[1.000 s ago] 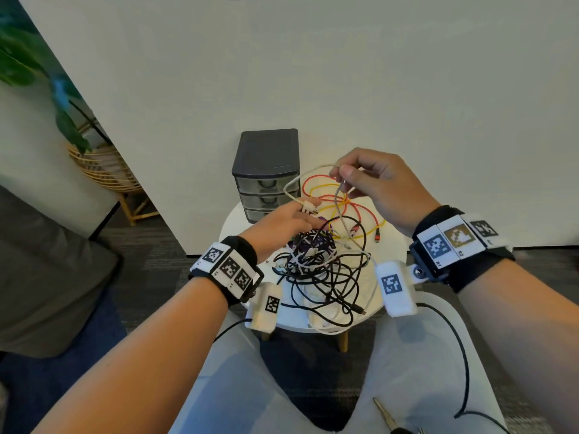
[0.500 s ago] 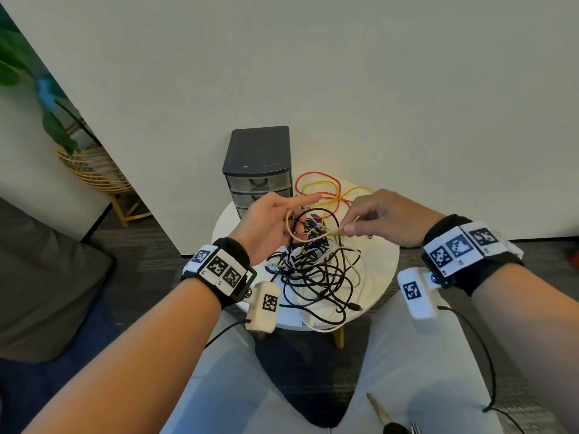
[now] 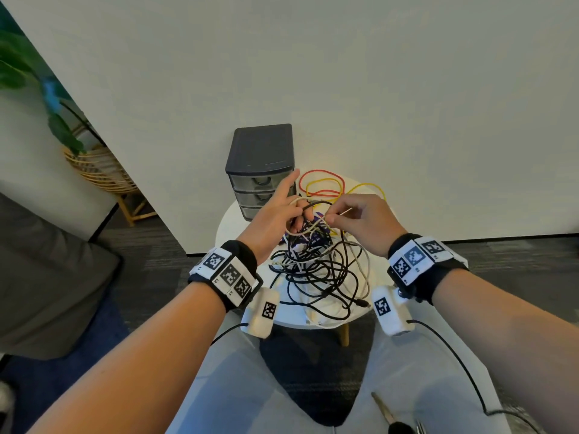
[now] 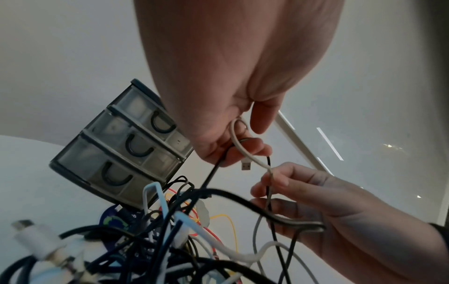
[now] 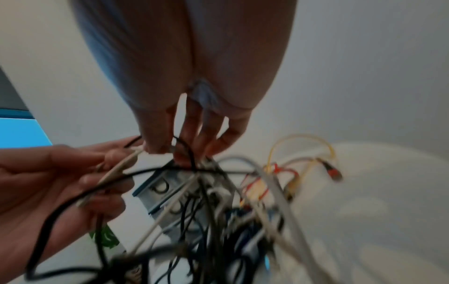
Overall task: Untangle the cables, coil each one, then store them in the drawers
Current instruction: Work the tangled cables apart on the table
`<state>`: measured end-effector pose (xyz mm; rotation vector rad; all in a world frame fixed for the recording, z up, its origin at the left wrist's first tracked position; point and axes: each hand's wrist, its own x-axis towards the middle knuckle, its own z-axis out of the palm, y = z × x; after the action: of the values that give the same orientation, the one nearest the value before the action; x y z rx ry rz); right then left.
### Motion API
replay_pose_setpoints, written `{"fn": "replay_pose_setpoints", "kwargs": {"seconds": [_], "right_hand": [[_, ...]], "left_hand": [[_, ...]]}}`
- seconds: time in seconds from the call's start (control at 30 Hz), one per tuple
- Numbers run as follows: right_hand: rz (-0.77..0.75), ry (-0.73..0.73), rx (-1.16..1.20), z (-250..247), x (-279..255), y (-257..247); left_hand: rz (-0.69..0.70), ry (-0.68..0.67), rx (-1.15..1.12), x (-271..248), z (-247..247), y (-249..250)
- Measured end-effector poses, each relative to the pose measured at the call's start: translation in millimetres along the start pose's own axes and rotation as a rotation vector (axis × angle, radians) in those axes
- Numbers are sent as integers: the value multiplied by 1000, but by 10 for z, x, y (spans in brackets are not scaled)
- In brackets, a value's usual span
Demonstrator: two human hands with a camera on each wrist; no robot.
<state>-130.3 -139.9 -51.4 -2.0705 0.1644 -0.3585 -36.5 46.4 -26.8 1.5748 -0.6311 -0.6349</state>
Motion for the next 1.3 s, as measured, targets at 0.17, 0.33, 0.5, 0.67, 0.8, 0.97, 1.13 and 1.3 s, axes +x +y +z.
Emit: {"fn": "replay_pose_setpoints", "kwargs": {"seconds": [0.17,0.33,0.5,0.67,0.8,0.97,1.13,1.3], "right_hand": [[197,25,125,48,72,97],[221,-255,-100,-64,154,171],[394,-297,186,-396,144,207],[460,58,173,-562,183,247],[475,433,343,-613,245,145],[433,567,504,-665,235,-28],[258,348,138,-745,137,-43],[159,224,-176,-842,42,-81]], "left_hand": [[35,-13,57,-10,56,-19],[31,19,82,-10,0,-33],[-2,86,72,-56,-101,-48],[-25,115,126,-64,-59,-42],[-24,54,214,-7,-34,-72],[-34,57,330,31,-66,-95],[-47,7,416,31,-95,-102],[3,-27,611,19,-97,-91]]}}
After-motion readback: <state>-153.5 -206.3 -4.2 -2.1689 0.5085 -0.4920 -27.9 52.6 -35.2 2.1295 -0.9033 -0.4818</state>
